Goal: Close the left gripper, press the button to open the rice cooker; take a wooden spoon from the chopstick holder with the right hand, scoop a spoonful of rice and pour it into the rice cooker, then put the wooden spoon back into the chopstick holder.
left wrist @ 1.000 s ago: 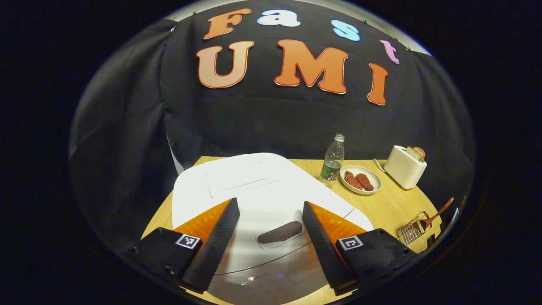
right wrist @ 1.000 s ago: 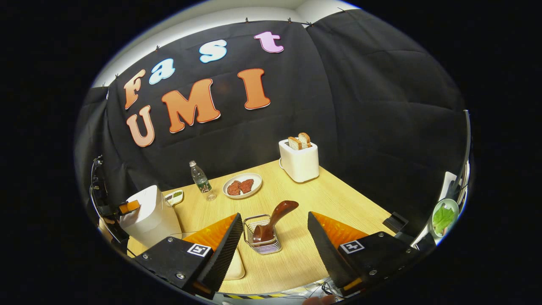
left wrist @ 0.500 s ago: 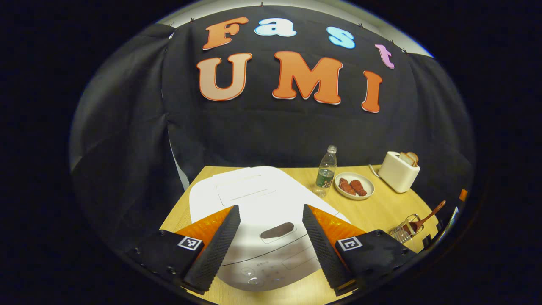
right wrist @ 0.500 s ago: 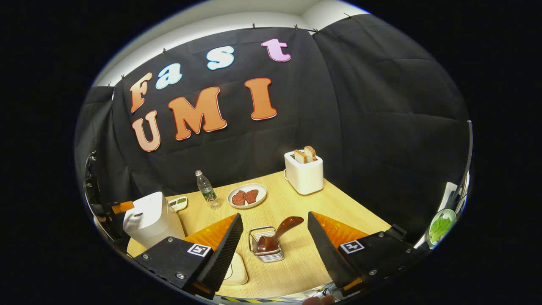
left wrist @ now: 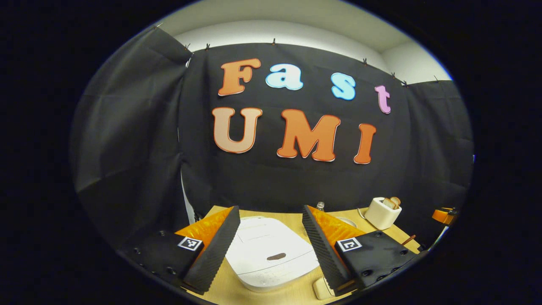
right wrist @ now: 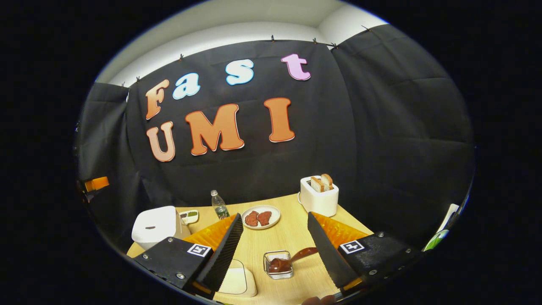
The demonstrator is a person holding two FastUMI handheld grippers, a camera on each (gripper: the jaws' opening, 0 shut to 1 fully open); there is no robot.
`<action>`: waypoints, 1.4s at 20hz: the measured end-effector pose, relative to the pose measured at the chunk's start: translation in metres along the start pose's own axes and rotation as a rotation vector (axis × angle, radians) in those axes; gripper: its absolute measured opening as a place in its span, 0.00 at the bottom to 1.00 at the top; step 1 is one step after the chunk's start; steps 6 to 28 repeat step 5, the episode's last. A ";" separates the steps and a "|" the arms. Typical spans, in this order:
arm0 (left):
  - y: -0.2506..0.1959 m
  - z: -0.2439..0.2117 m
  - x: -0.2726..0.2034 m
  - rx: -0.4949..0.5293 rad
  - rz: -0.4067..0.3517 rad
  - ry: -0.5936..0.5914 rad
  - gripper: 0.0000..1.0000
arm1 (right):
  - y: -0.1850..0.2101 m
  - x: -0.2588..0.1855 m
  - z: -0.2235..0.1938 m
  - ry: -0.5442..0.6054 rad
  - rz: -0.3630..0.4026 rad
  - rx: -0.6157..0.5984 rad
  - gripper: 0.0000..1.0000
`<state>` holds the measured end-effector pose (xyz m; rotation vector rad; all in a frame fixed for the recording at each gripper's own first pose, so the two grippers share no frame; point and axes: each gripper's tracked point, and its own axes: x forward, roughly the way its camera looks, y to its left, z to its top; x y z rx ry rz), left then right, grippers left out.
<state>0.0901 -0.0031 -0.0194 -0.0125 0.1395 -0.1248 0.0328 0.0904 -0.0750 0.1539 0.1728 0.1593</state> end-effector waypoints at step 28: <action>-0.001 0.028 -0.030 0.027 0.033 -0.073 0.99 | 0.008 -0.004 0.020 -0.056 0.014 -0.083 0.95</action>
